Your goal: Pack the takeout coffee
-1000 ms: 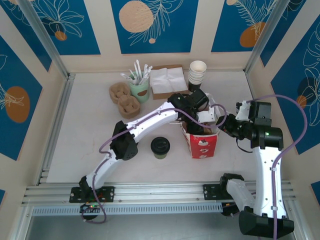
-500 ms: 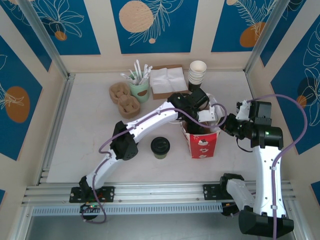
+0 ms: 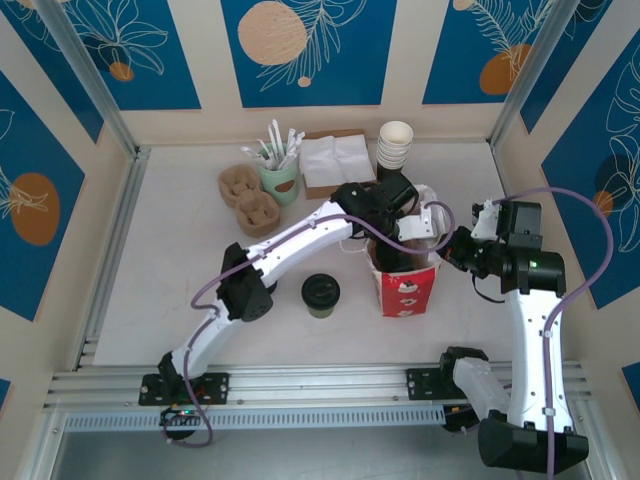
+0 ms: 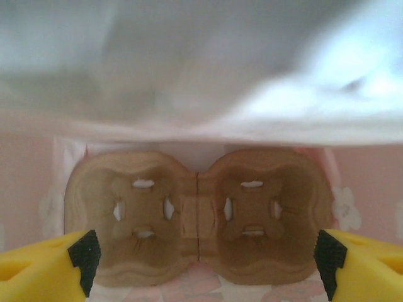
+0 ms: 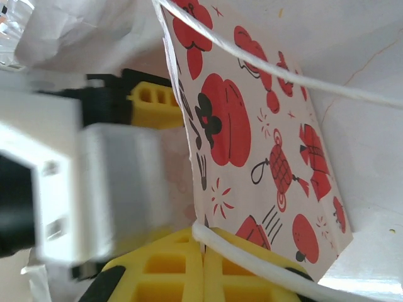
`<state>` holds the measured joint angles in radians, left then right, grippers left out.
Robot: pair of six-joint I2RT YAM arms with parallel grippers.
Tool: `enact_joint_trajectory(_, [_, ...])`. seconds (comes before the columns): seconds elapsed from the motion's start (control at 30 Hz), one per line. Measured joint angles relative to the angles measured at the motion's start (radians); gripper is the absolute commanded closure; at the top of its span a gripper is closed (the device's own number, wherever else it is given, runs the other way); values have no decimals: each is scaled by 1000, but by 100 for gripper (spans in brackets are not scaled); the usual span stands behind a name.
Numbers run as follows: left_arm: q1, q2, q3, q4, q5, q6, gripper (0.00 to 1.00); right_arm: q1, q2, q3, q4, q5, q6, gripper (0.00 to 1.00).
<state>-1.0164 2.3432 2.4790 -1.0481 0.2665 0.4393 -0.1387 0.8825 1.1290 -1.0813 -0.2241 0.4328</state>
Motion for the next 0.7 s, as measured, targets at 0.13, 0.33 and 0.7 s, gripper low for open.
enact_joint_trajectory(0.13, [-5,-60,5,17,13,-28,10,0,7,0,3,0,2,92])
enact_joint_trajectory(0.33, [-6,-149,17,42,21,-76,9,1,19,0,18,-2,20,89])
enact_joint_trajectory(0.7, [-5,-258,20,62,-42,-159,8,1,63,40,12,11,75,53])
